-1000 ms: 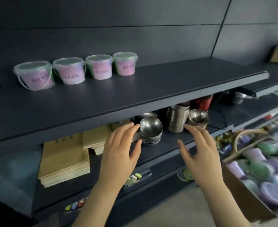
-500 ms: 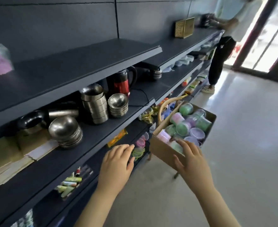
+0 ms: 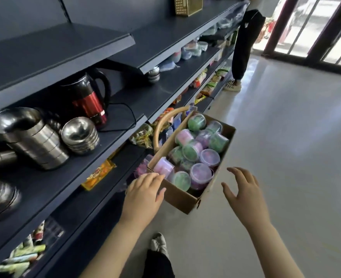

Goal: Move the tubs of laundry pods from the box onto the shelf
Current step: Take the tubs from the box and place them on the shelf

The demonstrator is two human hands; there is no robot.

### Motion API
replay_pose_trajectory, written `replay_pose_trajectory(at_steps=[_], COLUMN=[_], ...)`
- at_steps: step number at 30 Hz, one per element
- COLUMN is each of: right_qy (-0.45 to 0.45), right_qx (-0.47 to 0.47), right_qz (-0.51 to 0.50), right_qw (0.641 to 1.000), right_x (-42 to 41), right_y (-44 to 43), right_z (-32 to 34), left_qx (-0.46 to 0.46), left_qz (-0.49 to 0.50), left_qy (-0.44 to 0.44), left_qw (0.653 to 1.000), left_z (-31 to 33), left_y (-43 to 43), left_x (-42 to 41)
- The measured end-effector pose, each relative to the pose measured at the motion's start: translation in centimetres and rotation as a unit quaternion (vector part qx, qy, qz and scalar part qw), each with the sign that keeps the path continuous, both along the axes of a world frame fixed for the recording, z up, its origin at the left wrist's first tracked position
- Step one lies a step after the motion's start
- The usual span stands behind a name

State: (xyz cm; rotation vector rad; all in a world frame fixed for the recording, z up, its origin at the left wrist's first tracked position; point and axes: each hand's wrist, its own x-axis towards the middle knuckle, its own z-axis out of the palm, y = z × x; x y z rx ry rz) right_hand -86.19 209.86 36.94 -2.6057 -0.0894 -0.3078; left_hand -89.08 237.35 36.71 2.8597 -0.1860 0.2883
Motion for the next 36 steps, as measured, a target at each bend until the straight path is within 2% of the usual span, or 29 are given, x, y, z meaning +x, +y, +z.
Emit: replay_pose_trajectory(at_steps=[9,13,17,21,27,29,33,36], right_qy=[0.059,0.096,0.126,0.182,0.266,0.290,0.298,0.324], right_qx=[-0.045,0.022,0.041,0.047,0.020,0.003,-0.011,0.019], right_qz=[-0.019,-0.052,-0.047,-0.030,0.030,0.046,0.090,0.091], right_qw=[0.997,0.994,0.990,0.982,0.963,0.956,0.950,0.942], right_x=[12.8,18.0,24.5,32.4,42.2,44.4,46.9,47.6], right_y=[-2.5,-4.0,-6.0,-8.1,-10.1,-10.5,-11.1,-11.5], right_z=[-2.2,-3.6,-6.3,-11.3,-19.1,-21.4,-24.9,-26.2], left_qx=[-0.043,-0.052,-0.080,-0.135,-0.248,-0.279,-0.384,-0.405], left_qz=[-0.027,-0.035,-0.010,0.059,0.223,0.278,0.381,0.430], left_qy=[0.066,0.093,0.141,0.192,0.256,0.280,0.292,0.293], left_qw=[0.996,0.994,0.987,0.970,0.908,0.876,0.788,0.752], left_z=[-3.9,-5.8,-9.0,-13.6,-21.1,-23.5,-26.9,-28.5], left_y=[-2.2,-3.6,-5.6,-8.2,-12.5,-13.7,-15.2,-16.1], left_x=[15.9,22.2,27.6,32.2,36.8,37.9,39.5,40.2])
